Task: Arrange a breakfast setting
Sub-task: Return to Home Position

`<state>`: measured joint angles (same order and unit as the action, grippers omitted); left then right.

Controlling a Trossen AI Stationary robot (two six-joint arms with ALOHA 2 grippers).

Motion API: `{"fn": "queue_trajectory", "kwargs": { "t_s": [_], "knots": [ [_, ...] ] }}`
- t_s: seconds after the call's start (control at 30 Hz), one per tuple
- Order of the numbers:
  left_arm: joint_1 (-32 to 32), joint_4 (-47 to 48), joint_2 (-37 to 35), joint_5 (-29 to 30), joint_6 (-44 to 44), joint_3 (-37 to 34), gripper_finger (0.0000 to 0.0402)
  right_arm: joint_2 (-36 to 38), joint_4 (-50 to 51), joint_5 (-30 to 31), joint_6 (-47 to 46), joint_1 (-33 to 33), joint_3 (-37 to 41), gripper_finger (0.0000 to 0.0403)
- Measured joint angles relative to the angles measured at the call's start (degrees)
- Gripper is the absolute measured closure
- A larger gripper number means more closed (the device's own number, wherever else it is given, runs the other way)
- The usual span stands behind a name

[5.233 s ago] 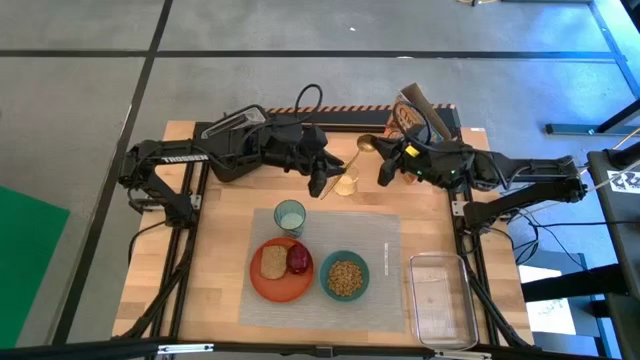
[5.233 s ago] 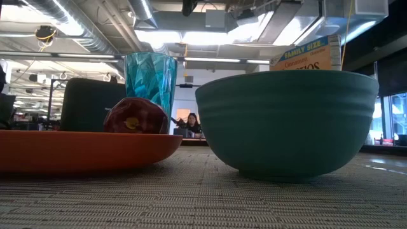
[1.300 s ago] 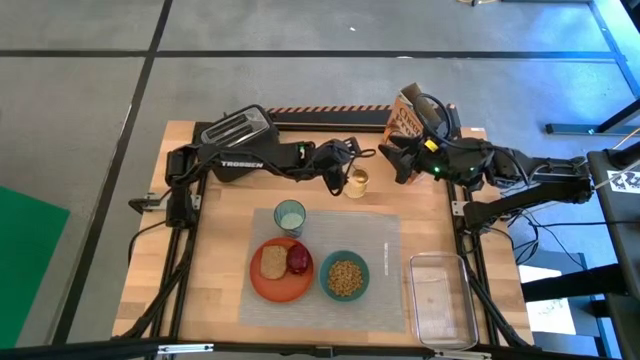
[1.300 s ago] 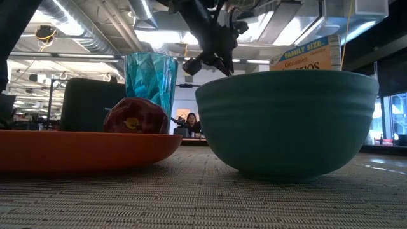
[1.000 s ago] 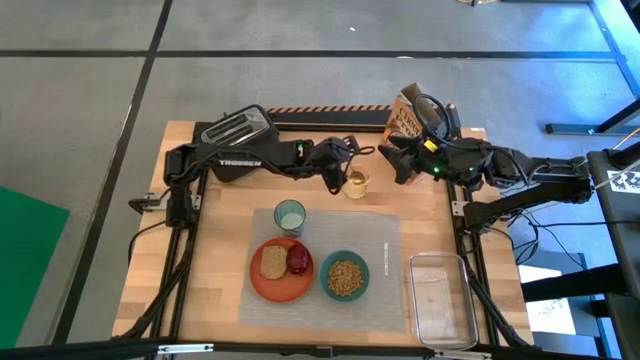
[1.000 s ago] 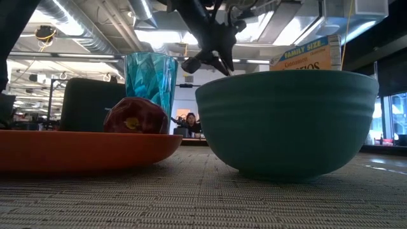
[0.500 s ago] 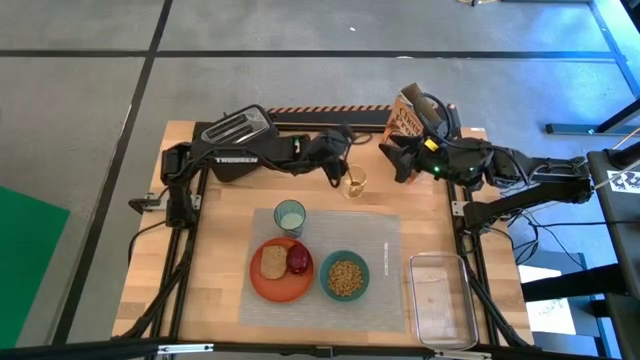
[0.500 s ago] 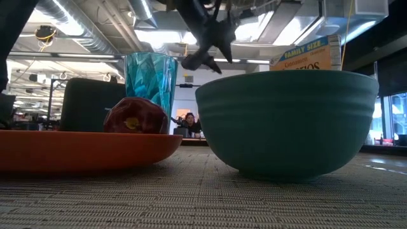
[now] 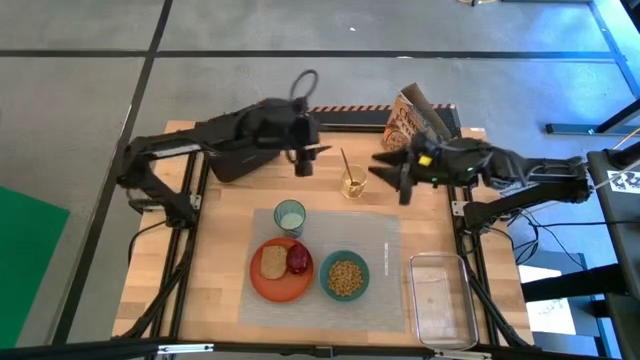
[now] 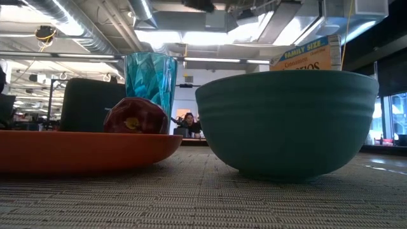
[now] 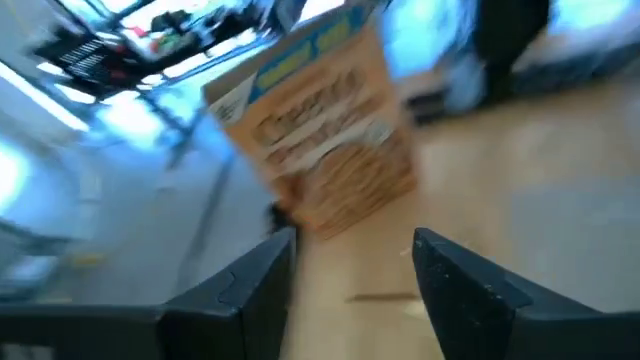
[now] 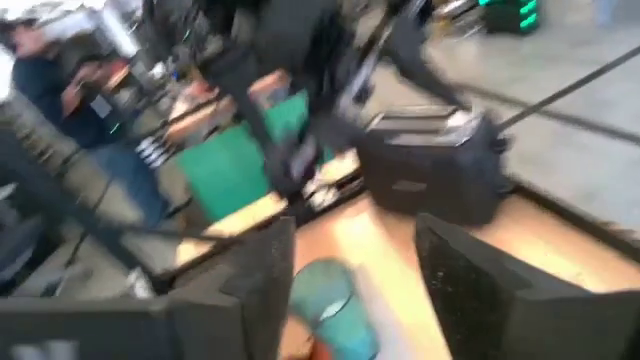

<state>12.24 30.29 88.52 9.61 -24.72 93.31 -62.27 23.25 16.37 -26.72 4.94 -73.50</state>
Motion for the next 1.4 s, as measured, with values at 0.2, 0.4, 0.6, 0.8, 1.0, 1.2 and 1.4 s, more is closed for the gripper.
{"fn": "queue_trajectory", "kwargs": {
  "t_s": [0.2,0.4,0.6,0.8,1.0,1.2,1.4],
  "knots": [
    [-5.03,-8.72,-8.55,-7.60,8.14,-8.44,0.0268,-6.03,-2.62,-2.01,4.37,3.83,0.18,0.0341],
    [-7.15,-22.41,-20.10,-15.27,18.27,-25.40,0.0370,-9.34,-7.13,-5.28,9.32,7.24,0.22,0.0383],
    [-12.02,-38.20,-34.59,-15.10,23.01,-42.84,0.0399,-4.75,-2.85,-4.12,12.04,9.78,0.22,0.0398],
    [-17.86,-42.20,-43.82,-10.74,25.66,-53.01,0.0400,5.35,-10.94,-2.96,13.77,10.20,7.04,0.0402],
    [-23.02,-43.13,-43.79,-8.15,25.82,-55.73,0.0400,15.64,-29.46,0.50,13.66,10.20,25.23,0.0402],
    [-24.08,-43.41,-43.75,-7.15,26.04,-59.60,0.0400,18.08,-29.53,0.34,11.93,10.09,36.29,0.0402],
    [-23.53,-43.16,-48.58,-7.18,23.50,-64.64,0.0400,21.34,-26.88,-4.60,18.13,10.20,39.46,0.0403]
  ]
}}
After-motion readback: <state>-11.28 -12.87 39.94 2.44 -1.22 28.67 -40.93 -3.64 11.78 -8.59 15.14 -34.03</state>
